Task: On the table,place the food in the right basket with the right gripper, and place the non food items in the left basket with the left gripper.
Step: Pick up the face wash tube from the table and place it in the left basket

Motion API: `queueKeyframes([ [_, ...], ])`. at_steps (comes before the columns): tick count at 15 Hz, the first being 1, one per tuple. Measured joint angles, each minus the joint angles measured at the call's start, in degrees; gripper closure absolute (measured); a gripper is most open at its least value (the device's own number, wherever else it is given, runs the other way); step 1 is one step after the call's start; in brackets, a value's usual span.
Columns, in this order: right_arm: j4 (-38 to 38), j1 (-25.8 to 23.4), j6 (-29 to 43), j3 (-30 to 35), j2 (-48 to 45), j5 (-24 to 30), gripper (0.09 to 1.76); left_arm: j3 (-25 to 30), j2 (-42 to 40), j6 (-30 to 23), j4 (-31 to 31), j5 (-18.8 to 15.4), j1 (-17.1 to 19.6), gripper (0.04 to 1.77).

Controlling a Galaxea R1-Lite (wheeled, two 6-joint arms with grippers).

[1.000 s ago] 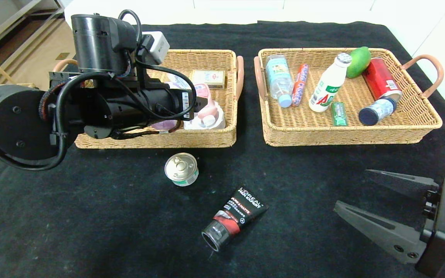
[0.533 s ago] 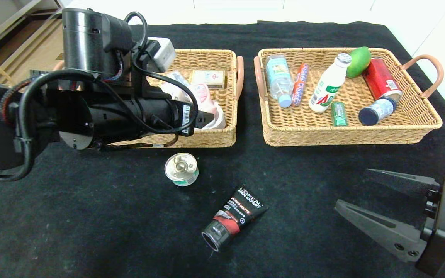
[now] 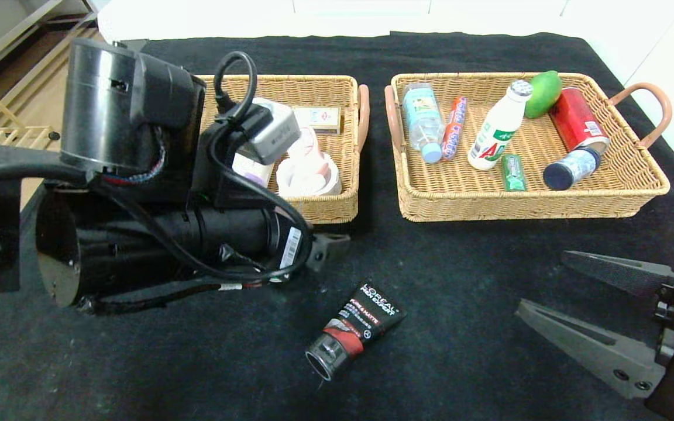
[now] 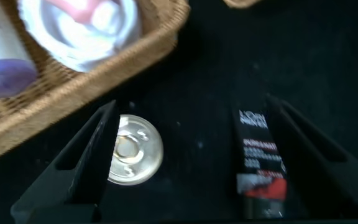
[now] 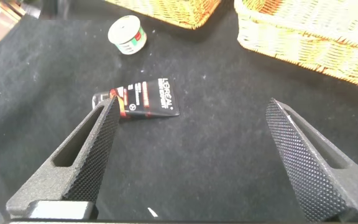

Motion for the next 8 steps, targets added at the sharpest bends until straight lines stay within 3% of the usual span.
queueKeyframes([
  [4,0.0,0.0,-0.1,0.0,-0.4,0.0,0.14,6.0,-1.2,3.3,0.1,0.0,-5.3,0.12],
  [8,0.0,0.0,-0.4,-0.1,-0.8,0.1,0.14,10.4,-1.2,4.1,0.0,0.2,-8.0,0.11],
])
